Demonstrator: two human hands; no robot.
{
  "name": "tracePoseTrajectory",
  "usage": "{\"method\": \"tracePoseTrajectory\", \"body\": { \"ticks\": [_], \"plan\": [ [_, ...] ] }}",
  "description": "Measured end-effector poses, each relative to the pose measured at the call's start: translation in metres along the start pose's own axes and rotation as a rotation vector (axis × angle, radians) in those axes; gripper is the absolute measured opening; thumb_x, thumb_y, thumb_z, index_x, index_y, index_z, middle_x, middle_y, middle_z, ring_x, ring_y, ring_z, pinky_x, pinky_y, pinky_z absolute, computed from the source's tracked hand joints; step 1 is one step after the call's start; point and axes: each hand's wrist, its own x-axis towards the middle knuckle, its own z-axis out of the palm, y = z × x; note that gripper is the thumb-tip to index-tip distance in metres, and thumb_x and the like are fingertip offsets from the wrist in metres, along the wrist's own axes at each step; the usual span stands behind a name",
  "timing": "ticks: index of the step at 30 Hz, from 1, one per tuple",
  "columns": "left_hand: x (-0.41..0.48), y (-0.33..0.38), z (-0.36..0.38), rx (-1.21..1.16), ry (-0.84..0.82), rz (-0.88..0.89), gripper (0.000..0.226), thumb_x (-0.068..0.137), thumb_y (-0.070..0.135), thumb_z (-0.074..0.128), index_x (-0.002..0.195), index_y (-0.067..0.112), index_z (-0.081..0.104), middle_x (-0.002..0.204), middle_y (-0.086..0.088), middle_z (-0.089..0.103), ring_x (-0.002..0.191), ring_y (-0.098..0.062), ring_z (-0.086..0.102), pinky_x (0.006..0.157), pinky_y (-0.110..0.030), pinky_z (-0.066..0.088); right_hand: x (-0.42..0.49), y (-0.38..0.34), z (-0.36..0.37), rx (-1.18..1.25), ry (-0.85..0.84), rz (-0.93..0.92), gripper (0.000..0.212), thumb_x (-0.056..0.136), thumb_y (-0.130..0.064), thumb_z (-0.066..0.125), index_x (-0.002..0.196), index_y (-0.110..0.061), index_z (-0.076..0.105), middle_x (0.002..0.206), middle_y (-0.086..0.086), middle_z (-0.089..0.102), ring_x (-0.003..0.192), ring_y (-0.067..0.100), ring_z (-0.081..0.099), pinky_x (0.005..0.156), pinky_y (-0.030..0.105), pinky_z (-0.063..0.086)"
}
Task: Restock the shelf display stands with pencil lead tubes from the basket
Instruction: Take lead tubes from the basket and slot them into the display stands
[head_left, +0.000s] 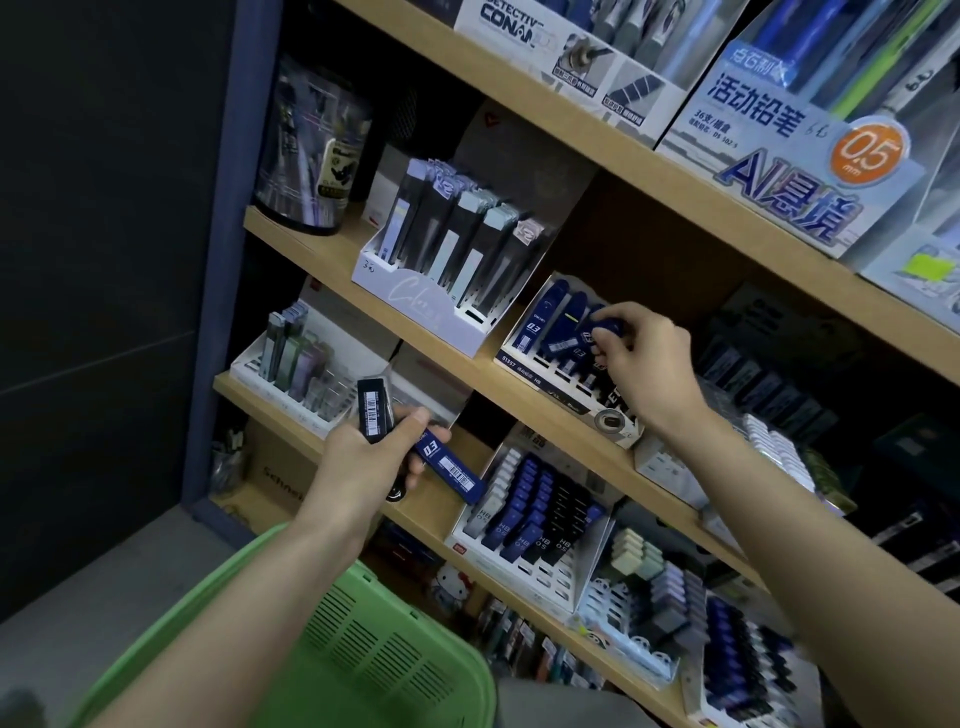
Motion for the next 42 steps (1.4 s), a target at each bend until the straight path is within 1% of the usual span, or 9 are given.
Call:
{"method": "tracePoseTrajectory", "body": {
  "ticks": [5,9,13,16,24,32,37,40,42],
  "plan": [
    [0.0,0.0,0.001,-0.007,0.002,-0.008,0.013,0.093,0.016,0.057,0.095,0.005,0.063,0.06,0.003,0.069,0.045,-0.007,0.045,0.043,-0.016,0.042,0.013,0.0,0.005,-0.105,-0.113,-0.086,0.019,0.096,-0.009,0.051,0.112,-0.007,0.061,0.098,0.006,0.06,0.075,0.007,0.06,0.055,0.008,0.047],
    [0.002,-0.001,0.001,-0.024,0.01,0.001,0.011,0.093,0.015,0.058,0.094,0.006,0.063,0.068,0.001,0.072,0.044,-0.006,0.045,0.044,-0.017,0.043,0.027,-0.004,0.0,-0.155,-0.245,-0.072,0.016,0.097,-0.009,0.049,0.108,-0.012,0.06,0.104,0.01,0.057,0.087,0.018,0.062,0.067,0.023,0.053],
    [0.003,-0.002,0.001,-0.015,0.015,0.003,0.011,0.093,0.015,0.058,0.094,0.006,0.064,0.065,0.003,0.071,0.045,-0.005,0.045,0.044,-0.017,0.043,0.042,-0.006,-0.006,-0.212,-0.357,-0.08,0.01,0.096,-0.011,0.051,0.099,-0.02,0.056,0.108,0.01,0.057,0.091,0.018,0.061,0.072,0.022,0.051],
    [0.004,-0.002,0.001,-0.017,0.026,0.005,0.011,0.093,0.015,0.057,0.093,0.006,0.064,0.067,0.002,0.071,0.045,-0.005,0.045,0.045,-0.017,0.043,0.046,-0.005,-0.003,-0.18,-0.398,-0.057,0.02,0.093,-0.009,0.056,0.112,-0.014,0.055,0.108,0.008,0.058,0.093,0.019,0.062,0.083,0.031,0.054],
    [0.005,-0.002,0.002,-0.017,0.03,0.015,0.01,0.093,0.015,0.057,0.09,0.008,0.064,0.075,0.0,0.074,0.046,-0.005,0.045,0.047,-0.019,0.043,0.037,0.001,0.009,-0.082,-0.116,-0.152,0.019,0.085,-0.009,0.067,0.103,-0.009,0.061,0.092,0.003,0.061,0.078,0.007,0.058,0.069,0.009,0.048],
    [0.004,-0.003,0.001,-0.036,0.046,0.019,0.011,0.092,0.016,0.058,0.087,0.01,0.066,0.08,-0.005,0.074,0.048,-0.007,0.046,0.055,-0.025,0.043,0.032,0.006,0.013,-0.094,-0.131,-0.049,0.016,0.085,-0.008,0.067,0.098,-0.009,0.058,0.082,-0.006,0.056,0.08,0.01,0.06,0.08,0.026,0.055],
    [0.004,-0.004,0.002,-0.041,0.037,0.034,0.013,0.092,0.017,0.058,0.086,0.009,0.066,0.079,-0.007,0.074,0.048,-0.008,0.046,0.058,-0.026,0.044,0.023,0.001,0.018,-0.21,-0.066,-0.095,0.023,0.089,-0.01,0.063,0.111,-0.008,0.055,0.102,0.005,0.055,0.086,0.015,0.058,0.08,0.033,0.056],
    [0.003,-0.005,0.003,-0.041,0.039,0.043,0.016,0.091,0.02,0.059,0.08,0.013,0.068,0.087,-0.019,0.071,0.048,-0.01,0.046,0.066,-0.031,0.044,0.002,-0.014,0.023,-0.307,0.053,-0.194,0.032,0.092,-0.017,0.059,0.12,-0.007,0.049,0.121,0.01,0.046,0.088,0.014,0.055,0.069,0.021,0.047],
    [0.003,-0.004,0.003,-0.052,0.043,0.053,0.017,0.091,0.02,0.06,0.078,0.015,0.068,0.091,-0.024,0.069,0.049,-0.01,0.047,0.066,-0.031,0.043,-0.018,-0.029,0.026,-0.182,-0.038,-0.178,0.024,0.096,-0.024,0.051,0.115,-0.009,0.051,0.111,0.006,0.052,0.076,0.002,0.052,0.065,0.013,0.042]
  ]
}}
